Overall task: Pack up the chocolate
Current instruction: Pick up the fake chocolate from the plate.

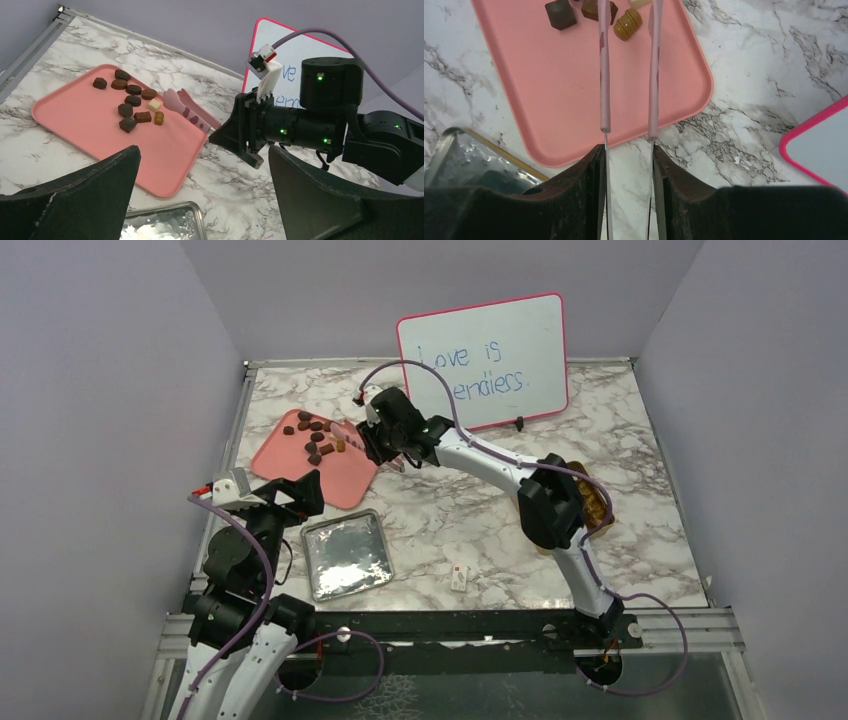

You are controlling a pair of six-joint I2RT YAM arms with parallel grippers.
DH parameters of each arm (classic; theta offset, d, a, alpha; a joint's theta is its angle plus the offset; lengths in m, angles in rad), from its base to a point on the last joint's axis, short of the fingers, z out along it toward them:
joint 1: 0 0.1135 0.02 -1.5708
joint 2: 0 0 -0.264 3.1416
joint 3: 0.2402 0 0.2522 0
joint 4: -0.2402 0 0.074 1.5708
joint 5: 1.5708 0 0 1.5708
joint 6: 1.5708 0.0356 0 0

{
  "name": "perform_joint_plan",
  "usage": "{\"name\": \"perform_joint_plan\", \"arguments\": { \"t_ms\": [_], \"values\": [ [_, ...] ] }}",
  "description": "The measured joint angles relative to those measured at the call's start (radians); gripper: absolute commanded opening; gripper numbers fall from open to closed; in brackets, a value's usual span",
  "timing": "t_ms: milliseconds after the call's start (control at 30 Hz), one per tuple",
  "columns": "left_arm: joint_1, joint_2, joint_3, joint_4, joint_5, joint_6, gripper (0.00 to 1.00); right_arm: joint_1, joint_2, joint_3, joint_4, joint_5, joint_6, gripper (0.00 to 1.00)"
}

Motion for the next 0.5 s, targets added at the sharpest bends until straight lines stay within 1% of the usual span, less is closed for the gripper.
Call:
{"name": "perform_joint_plan", "arguments": {
  "t_ms": [200,500],
  "values": [
    [0.000,0.000,0.000,0.000,0.000,0.000,0.99,0.031,0.097,0.108,-0.072,0.083,-0.005,0.40],
    [0.005,0.000,0.000,0.000,0.000,0.000,0.99,0.067,0.164,0.158,-0.129,0.150,-0.004,0.40]
  ]
}}
